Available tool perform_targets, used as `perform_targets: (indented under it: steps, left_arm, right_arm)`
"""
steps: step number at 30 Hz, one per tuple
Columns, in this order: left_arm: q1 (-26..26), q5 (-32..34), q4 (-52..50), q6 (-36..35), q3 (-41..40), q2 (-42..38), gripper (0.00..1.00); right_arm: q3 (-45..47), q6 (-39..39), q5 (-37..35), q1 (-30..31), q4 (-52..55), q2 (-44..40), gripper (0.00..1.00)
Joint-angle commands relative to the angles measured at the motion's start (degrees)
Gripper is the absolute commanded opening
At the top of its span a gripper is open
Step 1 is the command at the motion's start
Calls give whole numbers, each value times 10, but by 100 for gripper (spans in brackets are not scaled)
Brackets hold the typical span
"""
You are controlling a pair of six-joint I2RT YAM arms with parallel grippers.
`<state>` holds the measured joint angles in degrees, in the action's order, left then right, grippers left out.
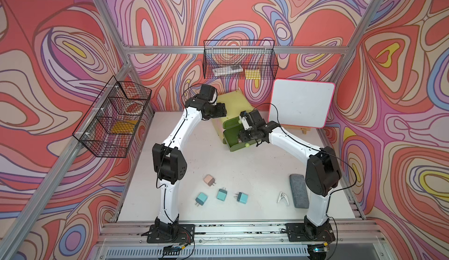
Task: Place the plugs into the drawer by color
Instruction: Place the plug in the drawer, then adjust the plug in the drawer.
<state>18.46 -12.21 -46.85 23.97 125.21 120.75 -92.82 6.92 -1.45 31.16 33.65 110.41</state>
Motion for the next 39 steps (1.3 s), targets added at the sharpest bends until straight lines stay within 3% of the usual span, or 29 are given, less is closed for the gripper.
perform_targets:
  steps: [1, 13, 25, 32, 39]
  left_arm:
    - [4, 4, -21, -8, 13, -9, 75]
    - [4, 4, -20, -9, 13, -9, 75]
    - [3, 9, -25, -13, 26, -10, 75]
    - [3, 7, -27, -12, 25, -11, 75]
    - [4, 4, -27, -10, 23, -13, 75]
  right_arm:
    - [-14, 6, 7, -3, -14, 15, 38]
    - [-27, 2, 3, -7, -4, 29, 44]
    - [-35, -3, -2, -7, 17, -13, 60]
    - [28, 12, 23, -6, -13, -86, 63]
    - [22, 7, -9, -6, 2, -53, 64]
